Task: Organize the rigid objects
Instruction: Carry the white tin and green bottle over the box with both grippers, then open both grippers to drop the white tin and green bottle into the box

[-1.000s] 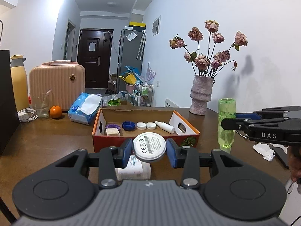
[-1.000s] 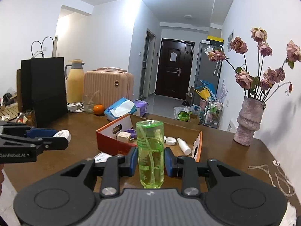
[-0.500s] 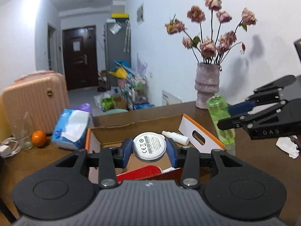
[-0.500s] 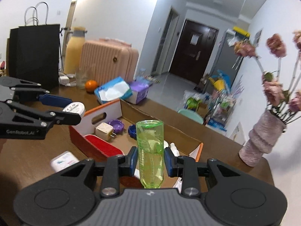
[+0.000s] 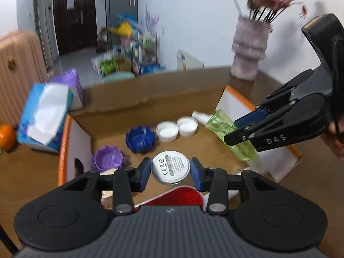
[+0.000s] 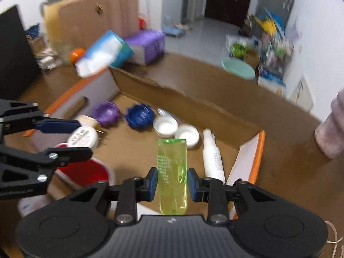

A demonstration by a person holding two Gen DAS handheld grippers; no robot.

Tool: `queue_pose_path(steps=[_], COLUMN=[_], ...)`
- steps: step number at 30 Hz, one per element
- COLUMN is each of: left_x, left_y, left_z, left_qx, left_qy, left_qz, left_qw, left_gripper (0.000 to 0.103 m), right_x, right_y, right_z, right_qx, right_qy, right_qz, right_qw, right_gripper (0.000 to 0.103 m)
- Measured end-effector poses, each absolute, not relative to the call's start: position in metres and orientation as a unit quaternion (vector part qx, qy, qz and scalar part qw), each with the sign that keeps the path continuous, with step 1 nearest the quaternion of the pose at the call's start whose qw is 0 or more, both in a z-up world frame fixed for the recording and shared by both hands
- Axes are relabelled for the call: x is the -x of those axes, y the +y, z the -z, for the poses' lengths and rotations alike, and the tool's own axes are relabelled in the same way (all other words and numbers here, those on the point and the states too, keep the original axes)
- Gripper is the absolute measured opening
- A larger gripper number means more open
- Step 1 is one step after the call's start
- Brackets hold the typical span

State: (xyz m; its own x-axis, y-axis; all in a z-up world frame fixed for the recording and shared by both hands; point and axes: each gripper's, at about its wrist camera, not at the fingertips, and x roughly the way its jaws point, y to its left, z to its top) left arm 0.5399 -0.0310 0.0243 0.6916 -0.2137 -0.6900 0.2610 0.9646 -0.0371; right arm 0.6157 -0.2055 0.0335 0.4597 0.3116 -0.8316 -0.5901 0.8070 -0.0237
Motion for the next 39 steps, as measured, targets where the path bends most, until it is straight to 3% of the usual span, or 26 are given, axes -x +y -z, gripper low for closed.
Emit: queue_pose_path(steps=[6, 18, 24, 30, 35, 39], left_x=[-0.575, -0.591, -0.573, -0.542, -0.509, -0.480], left_y=[-0.021, -0.016, -0.014, -0.013, -0.016, -0.020], left_z=[0.007, 0.017, -0.010, -0.051, -0.084, -0.105], left_qx=[-0.034, -0.036, -0.039, -0.048, -0.050, -0.048], left_qy=[0.420, 0.446, 0.426, 0.395, 0.363, 0.340], left_qz=[0.114, 0.098, 0.082, 0.070, 0.067, 0.067], left_qw=[0.900, 0.889, 0.900, 0.915, 0.928, 0.937], left_gripper=[0.040, 0.042, 0.057, 0.064, 0.071, 0.073], right_x=[-0.641, -0.657, -0.639, -0.610, -0.576, -0.545], right_y=[-0.195, -0.196, -0.196, -0.205, -0.215, -0.223], right_z=[0.007, 0.012, -0.017, -0.063, -0.101, -0.128], right_qx=[0.165, 0.158, 0.157, 0.163, 0.158, 0.150], right_qy=[0.478, 0.484, 0.464, 0.434, 0.403, 0.375], right_qz=[-0.251, -0.233, -0.236, -0.227, -0.226, -0.227], right_qw=[0.825, 0.829, 0.839, 0.857, 0.873, 0.886], right_gripper=[0.029, 0.030, 0.030, 0.031, 0.046, 0.048])
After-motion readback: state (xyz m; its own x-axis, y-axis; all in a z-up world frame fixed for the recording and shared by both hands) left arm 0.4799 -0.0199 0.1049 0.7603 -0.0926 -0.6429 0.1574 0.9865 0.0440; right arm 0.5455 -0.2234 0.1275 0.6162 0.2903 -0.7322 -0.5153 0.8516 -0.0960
